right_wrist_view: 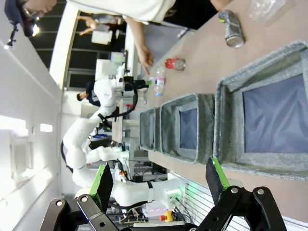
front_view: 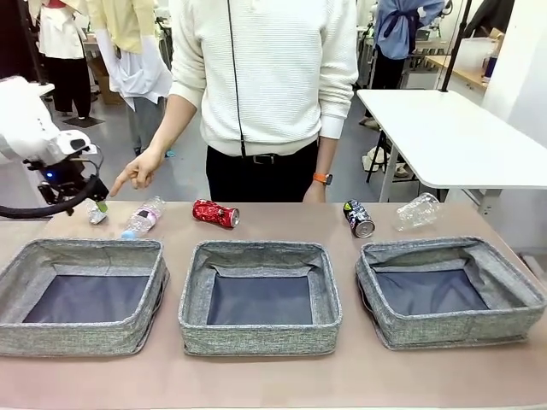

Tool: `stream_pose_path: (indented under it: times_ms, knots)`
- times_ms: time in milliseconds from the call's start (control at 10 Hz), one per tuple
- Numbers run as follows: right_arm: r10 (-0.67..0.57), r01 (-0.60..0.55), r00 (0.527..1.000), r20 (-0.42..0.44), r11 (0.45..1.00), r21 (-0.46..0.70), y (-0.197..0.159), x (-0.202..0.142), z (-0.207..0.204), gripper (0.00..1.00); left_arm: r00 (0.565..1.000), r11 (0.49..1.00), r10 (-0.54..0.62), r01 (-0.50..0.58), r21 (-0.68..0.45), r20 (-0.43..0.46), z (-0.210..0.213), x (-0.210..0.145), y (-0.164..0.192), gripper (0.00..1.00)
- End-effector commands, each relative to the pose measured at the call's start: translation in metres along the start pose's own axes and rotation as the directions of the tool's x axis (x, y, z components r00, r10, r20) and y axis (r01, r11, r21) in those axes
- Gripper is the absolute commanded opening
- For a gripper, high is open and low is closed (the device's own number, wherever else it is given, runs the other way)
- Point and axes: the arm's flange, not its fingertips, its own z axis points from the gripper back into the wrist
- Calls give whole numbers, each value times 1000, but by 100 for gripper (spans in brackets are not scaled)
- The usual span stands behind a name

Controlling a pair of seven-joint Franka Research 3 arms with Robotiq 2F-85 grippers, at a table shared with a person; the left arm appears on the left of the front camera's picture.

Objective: Sort the waste into the appropriate baskets.
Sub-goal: Pick up the waste item pointed out by the person.

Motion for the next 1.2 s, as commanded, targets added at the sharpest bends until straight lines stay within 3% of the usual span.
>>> stream_pose_path:
  times_ms: [0,400,500,600,700,900,1000,1100]
  knots:
    - [27,-28,1000,8,999,20,3,4,0,100,1000,999,7,-7,35,11,-5,16,0,100]
    - [27,-28,1000,8,999,20,3,4,0,100,1000,999,14,-13,47,-16,-11,18,-6,100]
    - [27,-28,1000,8,999,20,3,4,0,100,1000,999,17,-16,51,-6,-11,18,-6,51]
    - [27,-28,1000,8,999,20,3,4,0,100,1000,999,9,-10,48,2,-10,17,-7,40]
    - [27,-28,1000,8,999,20,3,4,0,100,1000,999,2,-3,46,14,-9,17,-7,0]
    - [27,-28,1000,8,999,20,3,4,0,100,1000,999,1,-2,42,24,-10,16,-6,0]
    - [27,-28,1000,8,999,20,3,4,0,100,1000,1000,-4,4,16,3,-10,16,-6,14]
    - [27,-28,1000,8,999,20,3,4,0,100,1000,1000,5,-5,28,4,-10,16,-7,4]
